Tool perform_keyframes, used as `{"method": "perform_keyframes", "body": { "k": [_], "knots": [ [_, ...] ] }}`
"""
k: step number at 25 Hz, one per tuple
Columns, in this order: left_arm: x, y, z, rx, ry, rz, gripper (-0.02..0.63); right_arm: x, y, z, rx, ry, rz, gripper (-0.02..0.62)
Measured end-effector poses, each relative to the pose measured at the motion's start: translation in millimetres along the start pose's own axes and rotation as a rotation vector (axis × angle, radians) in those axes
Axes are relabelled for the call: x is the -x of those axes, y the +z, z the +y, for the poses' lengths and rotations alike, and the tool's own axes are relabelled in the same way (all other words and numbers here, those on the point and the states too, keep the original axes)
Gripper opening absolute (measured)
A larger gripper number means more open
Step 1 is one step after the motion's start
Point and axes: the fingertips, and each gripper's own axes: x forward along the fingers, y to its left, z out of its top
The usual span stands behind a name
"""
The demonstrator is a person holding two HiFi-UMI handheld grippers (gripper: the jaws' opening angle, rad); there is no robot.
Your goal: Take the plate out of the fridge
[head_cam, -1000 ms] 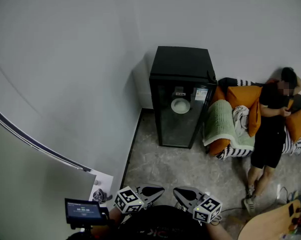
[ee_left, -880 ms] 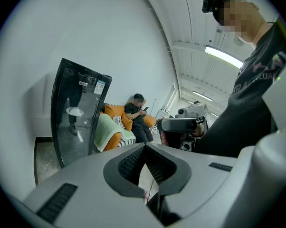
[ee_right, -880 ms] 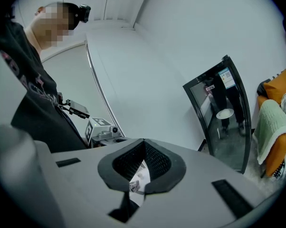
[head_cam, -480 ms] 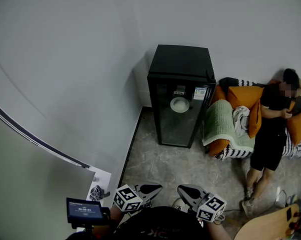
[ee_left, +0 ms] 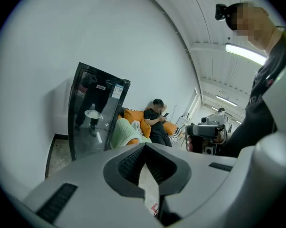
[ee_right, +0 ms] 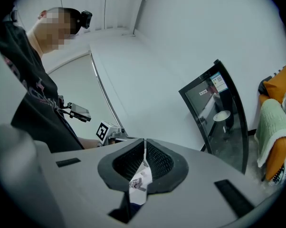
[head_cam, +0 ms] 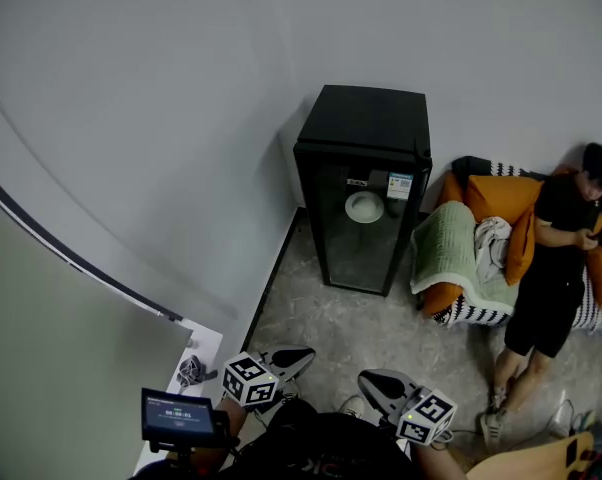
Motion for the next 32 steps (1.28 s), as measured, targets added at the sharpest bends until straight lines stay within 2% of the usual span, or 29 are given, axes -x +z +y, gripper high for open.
{"method": "perform_keyframes", "body": {
  "k": [7, 13, 19, 24, 29, 32],
  "knots": [
    [-12.9, 18.8, 45.2, 0.071, 0.071, -0.022, 0.005, 20.9, 9.5, -21.5, -0.019, -0.048, -0.055, 0.002],
    [-23.8, 49.2, 89.7, 0.068, 0.108, -0.032, 0.005, 37.2, 18.1, -37.9, -0.057, -0.127, -0.119, 0.002],
    [-41.0, 80.9, 177.8, 0.075, 0.130, -0.018, 0.005, 15.8, 38.7, -61.7, -0.081, -0.221, -0.176, 0.014],
    [-56.7, 109.2, 261.4, 0.093, 0.207, -0.026, 0.005, -5.8, 53.7, -77.5, -0.089, -0.304, -0.199, 0.015],
    [-81.9, 132.1, 325.5, 0.115, 0.247, -0.035, 0.025, -15.3, 62.1, -93.2, -0.109, -0.394, -0.217, 0.015],
    [-96.9, 144.6, 352.5, 0.130, 0.258, -0.033, 0.069, -19.4, 67.3, -99.7, -0.121, -0.437, -0.234, 0.015]
  ]
}}
